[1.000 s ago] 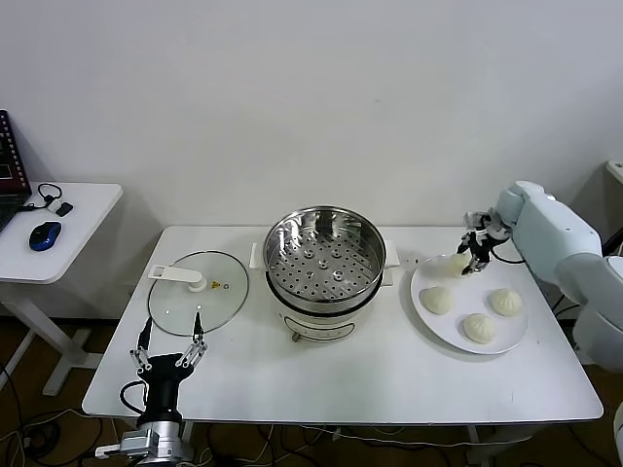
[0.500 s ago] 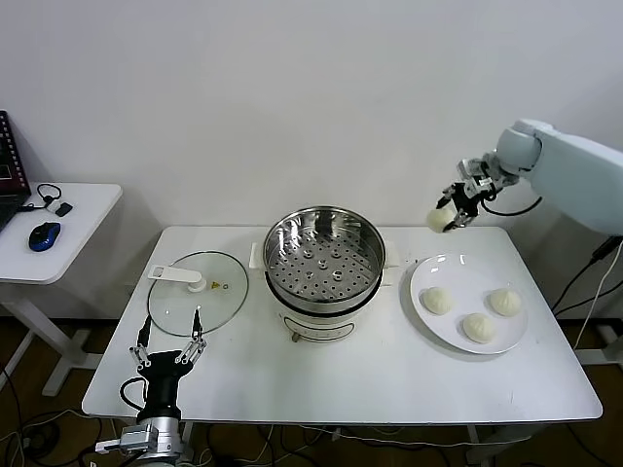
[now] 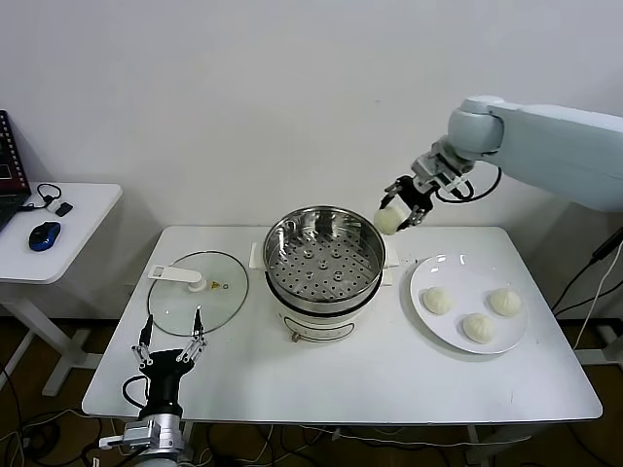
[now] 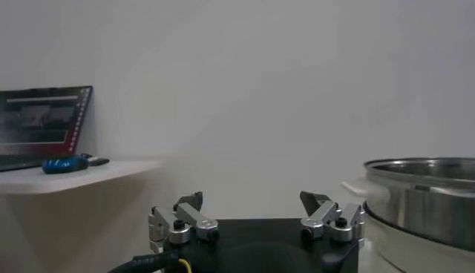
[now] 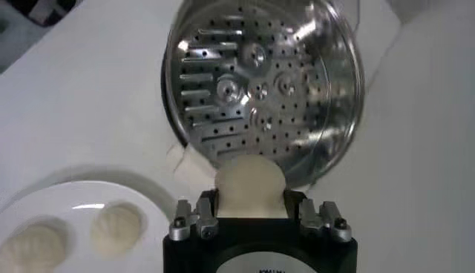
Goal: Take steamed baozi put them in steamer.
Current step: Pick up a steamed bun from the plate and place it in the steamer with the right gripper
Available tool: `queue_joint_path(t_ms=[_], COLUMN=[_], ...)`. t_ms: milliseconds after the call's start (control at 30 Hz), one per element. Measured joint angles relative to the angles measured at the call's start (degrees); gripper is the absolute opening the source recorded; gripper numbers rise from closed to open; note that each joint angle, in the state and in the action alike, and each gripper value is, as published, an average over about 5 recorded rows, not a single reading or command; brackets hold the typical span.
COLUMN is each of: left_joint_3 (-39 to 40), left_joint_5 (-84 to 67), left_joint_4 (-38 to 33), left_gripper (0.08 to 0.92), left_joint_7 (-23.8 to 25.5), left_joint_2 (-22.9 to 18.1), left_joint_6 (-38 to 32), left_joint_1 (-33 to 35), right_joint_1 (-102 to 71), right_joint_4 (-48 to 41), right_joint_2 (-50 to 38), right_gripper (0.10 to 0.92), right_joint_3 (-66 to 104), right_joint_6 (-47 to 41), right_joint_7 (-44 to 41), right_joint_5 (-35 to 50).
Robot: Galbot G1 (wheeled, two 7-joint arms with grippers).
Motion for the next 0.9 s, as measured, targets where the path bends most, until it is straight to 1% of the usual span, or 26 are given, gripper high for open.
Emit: queue_joint_path(t_ms=[200, 533, 700, 900], left_joint_3=[-0.17, -0.36, -0.57, -0.73], left_joint_5=[-0.24, -1.13, -1.61, -2.03], left_joint_4=[0.71, 1.77, 2.10, 2.25], left_gripper=[0.823, 0.823, 0.823, 0.823], left_joint_7=[-0.05, -0.10, -0.14, -0.15], left_joint_2=[-0.17, 0.02, 0.07, 0.12], left_joint_6=[0.08, 0.02, -0.06, -0.11], left_joint_1=[-0.68, -1.43, -1.90, -2.14], right_joint_1=[-1.86, -7.80, -10.45, -13.43], right_joint_4=[-3.87, -14.15, -18.91, -23.72], right_joint_2=[6.00, 15.32, 18.75, 21.87], right_gripper=[0.610, 0.621, 0.630, 0.636], right_joint_3=[1.73, 3.46, 3.88, 4.50], right_joint_6=[7.66, 18.54, 22.06, 24.46], right_joint_7=[2.58, 6.83, 8.00, 8.82], right_joint_5=[-7.57, -20.81, -24.87, -27.86])
